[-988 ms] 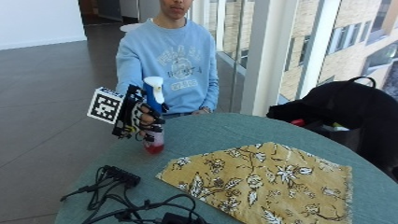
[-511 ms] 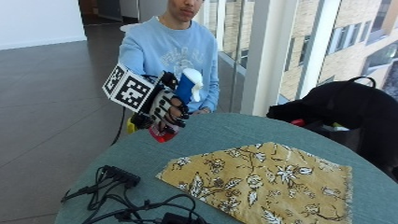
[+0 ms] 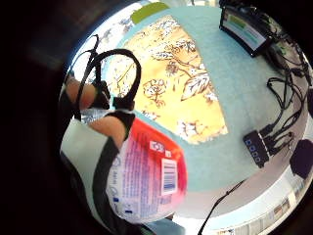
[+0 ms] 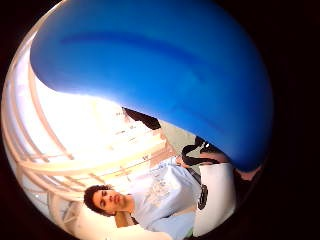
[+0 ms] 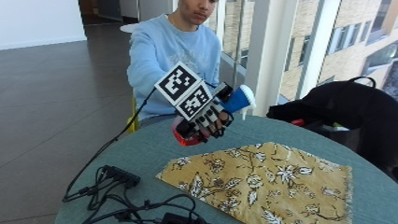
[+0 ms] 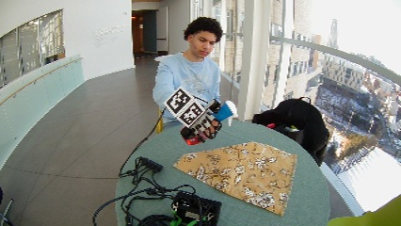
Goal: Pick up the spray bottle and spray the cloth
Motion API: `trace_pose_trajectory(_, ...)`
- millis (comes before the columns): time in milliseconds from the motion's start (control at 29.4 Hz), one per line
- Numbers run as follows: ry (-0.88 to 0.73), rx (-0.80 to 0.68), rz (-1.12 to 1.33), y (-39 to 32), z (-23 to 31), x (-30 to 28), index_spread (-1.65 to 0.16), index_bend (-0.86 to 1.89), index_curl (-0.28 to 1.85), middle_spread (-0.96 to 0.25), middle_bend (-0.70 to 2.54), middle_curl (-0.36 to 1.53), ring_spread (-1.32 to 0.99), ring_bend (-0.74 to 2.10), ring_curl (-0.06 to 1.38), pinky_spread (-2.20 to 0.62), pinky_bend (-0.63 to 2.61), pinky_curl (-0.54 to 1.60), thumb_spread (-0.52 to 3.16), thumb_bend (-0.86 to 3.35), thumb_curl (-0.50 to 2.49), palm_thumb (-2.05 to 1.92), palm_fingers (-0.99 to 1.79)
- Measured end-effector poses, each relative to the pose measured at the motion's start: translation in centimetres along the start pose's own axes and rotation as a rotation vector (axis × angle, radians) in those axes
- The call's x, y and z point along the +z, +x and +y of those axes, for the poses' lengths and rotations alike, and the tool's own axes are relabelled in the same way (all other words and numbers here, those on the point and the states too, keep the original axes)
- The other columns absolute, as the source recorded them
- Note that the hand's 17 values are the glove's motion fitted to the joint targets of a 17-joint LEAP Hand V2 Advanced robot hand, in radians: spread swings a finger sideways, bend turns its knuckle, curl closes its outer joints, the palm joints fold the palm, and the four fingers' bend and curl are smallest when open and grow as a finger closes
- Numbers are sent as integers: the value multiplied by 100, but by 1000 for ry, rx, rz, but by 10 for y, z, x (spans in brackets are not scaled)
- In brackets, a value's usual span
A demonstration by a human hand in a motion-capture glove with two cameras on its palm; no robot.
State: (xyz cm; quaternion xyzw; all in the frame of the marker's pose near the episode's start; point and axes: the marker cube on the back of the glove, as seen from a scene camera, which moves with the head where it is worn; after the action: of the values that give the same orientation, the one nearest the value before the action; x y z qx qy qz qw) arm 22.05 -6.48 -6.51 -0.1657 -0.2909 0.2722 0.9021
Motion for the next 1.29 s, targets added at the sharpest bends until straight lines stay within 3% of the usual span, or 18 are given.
trace_pose_trajectory(511, -61, 38, 49, -15, -43, 17, -22, 11, 29, -12, 34, 49, -9, 53, 41, 15, 26, 38, 62, -3, 67, 97, 111)
trace_pose_trajectory(1294, -90, 46, 72, -16, -41, 18, -21, 11, 30, -12, 34, 49, -9, 54, 41, 13, 27, 38, 62, -3, 68, 96, 111)
